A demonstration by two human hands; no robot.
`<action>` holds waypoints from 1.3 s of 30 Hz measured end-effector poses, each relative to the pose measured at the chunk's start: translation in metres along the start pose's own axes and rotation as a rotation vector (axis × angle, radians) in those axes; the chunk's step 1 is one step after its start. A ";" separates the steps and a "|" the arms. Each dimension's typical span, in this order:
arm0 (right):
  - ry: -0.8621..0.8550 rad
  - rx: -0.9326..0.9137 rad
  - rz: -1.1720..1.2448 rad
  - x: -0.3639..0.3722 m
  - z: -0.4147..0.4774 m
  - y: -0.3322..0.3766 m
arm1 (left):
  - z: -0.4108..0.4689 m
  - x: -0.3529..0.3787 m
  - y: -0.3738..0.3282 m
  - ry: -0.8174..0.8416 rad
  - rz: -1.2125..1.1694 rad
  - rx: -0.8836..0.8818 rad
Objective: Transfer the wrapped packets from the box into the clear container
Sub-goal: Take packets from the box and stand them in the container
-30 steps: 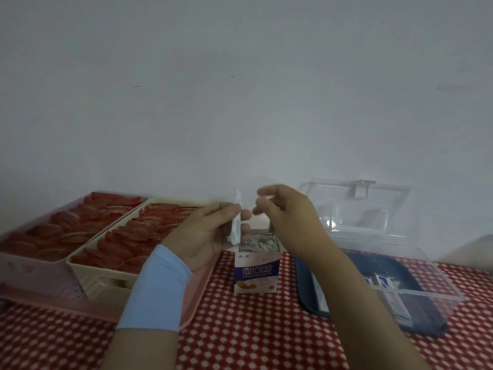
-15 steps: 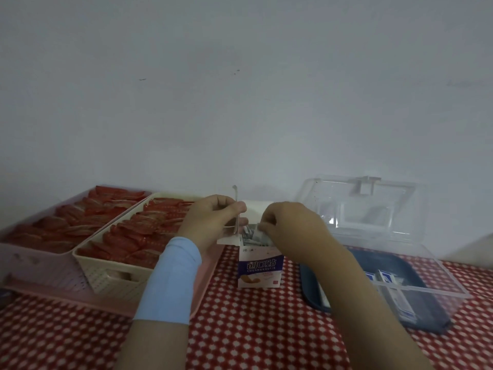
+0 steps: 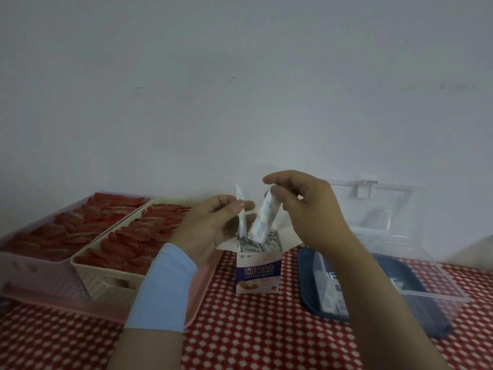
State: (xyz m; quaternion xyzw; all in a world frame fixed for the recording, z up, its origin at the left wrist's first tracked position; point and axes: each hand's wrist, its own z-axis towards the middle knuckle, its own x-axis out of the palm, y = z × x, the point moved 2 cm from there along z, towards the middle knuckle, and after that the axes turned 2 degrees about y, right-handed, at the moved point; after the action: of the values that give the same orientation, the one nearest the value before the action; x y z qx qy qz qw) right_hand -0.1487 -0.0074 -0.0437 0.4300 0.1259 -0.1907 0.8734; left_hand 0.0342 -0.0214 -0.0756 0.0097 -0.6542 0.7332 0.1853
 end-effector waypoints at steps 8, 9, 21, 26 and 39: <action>-0.045 -0.077 0.032 0.018 -0.007 0.006 | -0.002 0.021 0.008 0.236 -0.176 -0.078; -0.060 -0.085 0.025 0.019 -0.007 0.006 | -0.002 0.021 0.009 0.232 -0.178 -0.081; 0.120 0.158 0.196 0.017 -0.004 -0.006 | -0.002 0.015 0.013 0.217 -0.202 -0.104; 0.177 0.180 -0.465 0.007 -0.002 -0.017 | 0.007 -0.002 0.008 -0.070 -0.201 0.005; 0.435 0.221 -0.974 0.033 -0.005 -0.021 | 0.007 -0.005 0.011 -0.152 0.049 -0.018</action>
State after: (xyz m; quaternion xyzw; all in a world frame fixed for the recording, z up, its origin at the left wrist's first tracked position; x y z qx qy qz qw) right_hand -0.1290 -0.0221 -0.0738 0.4406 0.4676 -0.4921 0.5874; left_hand 0.0341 -0.0305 -0.0865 0.0474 -0.6730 0.7287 0.1172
